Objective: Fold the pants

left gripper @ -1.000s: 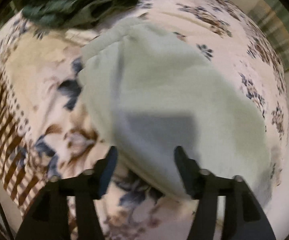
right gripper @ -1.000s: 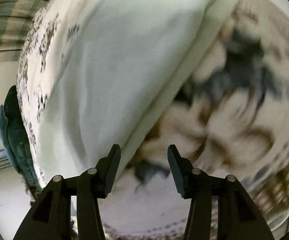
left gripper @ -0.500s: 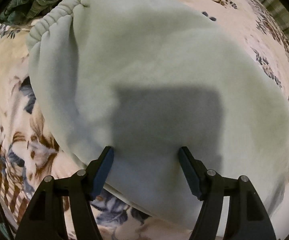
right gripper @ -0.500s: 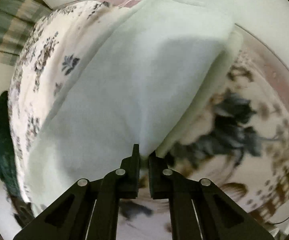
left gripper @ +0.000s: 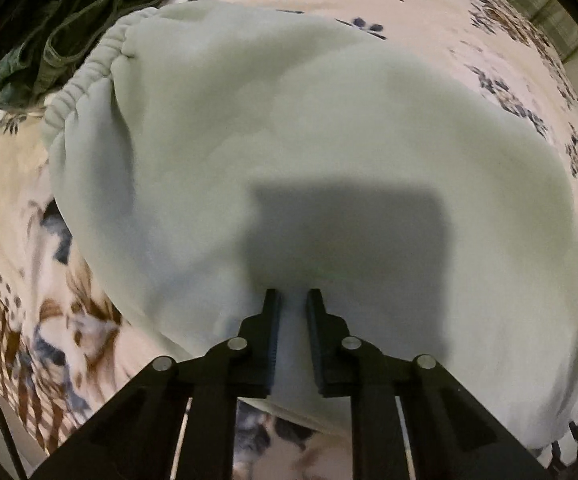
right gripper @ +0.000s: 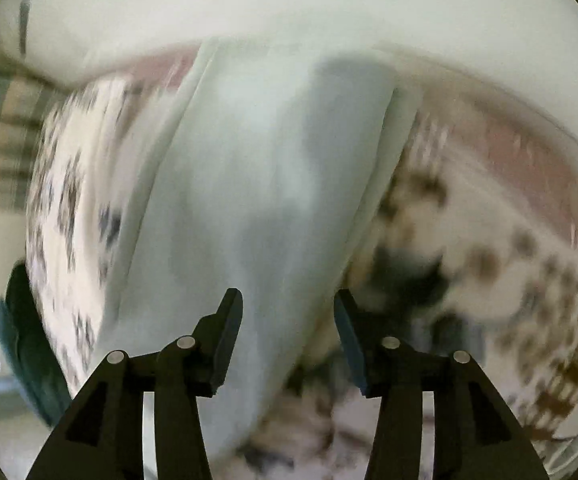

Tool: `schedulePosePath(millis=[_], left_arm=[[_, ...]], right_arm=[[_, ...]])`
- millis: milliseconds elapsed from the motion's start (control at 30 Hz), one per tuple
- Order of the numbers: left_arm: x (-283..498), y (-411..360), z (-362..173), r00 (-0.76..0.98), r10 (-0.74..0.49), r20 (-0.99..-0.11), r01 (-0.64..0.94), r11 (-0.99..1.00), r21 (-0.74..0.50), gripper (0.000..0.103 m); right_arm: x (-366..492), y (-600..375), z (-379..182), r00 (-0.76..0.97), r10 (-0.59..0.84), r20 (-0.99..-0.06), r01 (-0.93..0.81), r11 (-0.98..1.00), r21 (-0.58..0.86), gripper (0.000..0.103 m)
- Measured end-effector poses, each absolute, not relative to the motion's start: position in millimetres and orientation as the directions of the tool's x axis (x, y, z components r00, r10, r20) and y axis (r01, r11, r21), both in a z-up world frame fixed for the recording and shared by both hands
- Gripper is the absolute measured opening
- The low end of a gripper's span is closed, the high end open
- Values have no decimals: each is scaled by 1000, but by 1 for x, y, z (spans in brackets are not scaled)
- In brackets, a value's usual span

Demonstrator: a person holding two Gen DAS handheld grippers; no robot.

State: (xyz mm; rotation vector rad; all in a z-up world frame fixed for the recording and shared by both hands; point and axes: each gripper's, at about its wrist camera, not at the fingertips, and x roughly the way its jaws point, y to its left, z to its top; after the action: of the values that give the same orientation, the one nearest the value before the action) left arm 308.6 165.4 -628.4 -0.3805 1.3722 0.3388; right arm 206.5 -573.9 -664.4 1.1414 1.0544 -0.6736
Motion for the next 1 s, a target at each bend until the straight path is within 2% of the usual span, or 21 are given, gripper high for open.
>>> schedulePosePath(millis=[67, 100, 133, 200, 300, 400, 467, 500, 533, 567, 633, 667, 700, 767, 833, 933, 1000], left_arm=[[307, 159, -630, 170, 19, -985, -439, 897, -58, 9], [307, 157, -631, 169, 18, -985, -441, 895, -60, 6], [308, 158, -631, 168, 13, -986, -450, 891, -65, 6], [308, 157, -629, 176, -5, -984, -469, 879, -88, 6], [307, 153, -626, 175, 2, -985, -458, 885, -79, 7], [307, 151, -621, 161, 11, -987, -471, 879, -67, 9], [316, 138, -609, 161, -3, -987, -475, 876, -80, 12], [320, 135, -597, 186, -16, -982, -469, 877, -103, 17], [323, 132, -589, 203, -13, -979, -458, 883, -106, 24], [326, 128, -581, 221, -12, -975, -443, 890, -111, 36], [341, 122, -559, 277, -23, -961, -405, 904, -139, 56], [348, 126, -554, 289, -30, -957, -390, 909, -146, 83], [357, 126, -549, 298, -43, -953, -373, 914, -158, 101], [379, 129, -543, 301, -52, -952, -350, 923, -161, 102], [401, 132, -546, 286, -45, -957, -351, 925, -149, 102], [424, 147, -550, 246, -60, -967, -382, 911, -154, 102], [433, 157, -554, 230, -75, -970, -401, 901, -164, 102]], right_arm=[[217, -584, -676, 359, 50, -932, 888, 288, 357, 50], [223, -588, -686, 340, 46, -939, 899, 278, 339, 43], [226, -590, -691, 318, 29, -948, 910, 273, 313, 28], [227, -586, -682, 289, -22, -957, 916, 298, 270, 16], [219, -577, -651, 273, -106, -956, 914, 339, 224, 15], [213, -582, -679, 202, 52, -978, 923, 325, 208, 21], [209, -588, -676, 209, 91, -974, 928, 296, 227, 27], [213, -587, -668, 200, 91, -976, 923, 317, 218, 30], [216, -584, -655, 196, 85, -977, 911, 353, 214, 42], [223, -576, -638, 203, 63, -977, 890, 405, 211, 49], [243, -547, -606, 244, 19, -969, 816, 536, 216, 76], [257, -526, -591, 257, 2, -967, 759, 619, 203, 80], [274, -502, -579, 256, -7, -967, 690, 702, 177, 81], [316, -450, -567, 288, 107, -952, 518, 818, 249, 81], [371, -397, -567, 295, 305, -906, 377, 834, 403, 81], [455, -311, -582, 181, 560, -809, 208, 782, 588, 81], [507, -252, -596, 64, 654, -754, 114, 745, 657, 81]])
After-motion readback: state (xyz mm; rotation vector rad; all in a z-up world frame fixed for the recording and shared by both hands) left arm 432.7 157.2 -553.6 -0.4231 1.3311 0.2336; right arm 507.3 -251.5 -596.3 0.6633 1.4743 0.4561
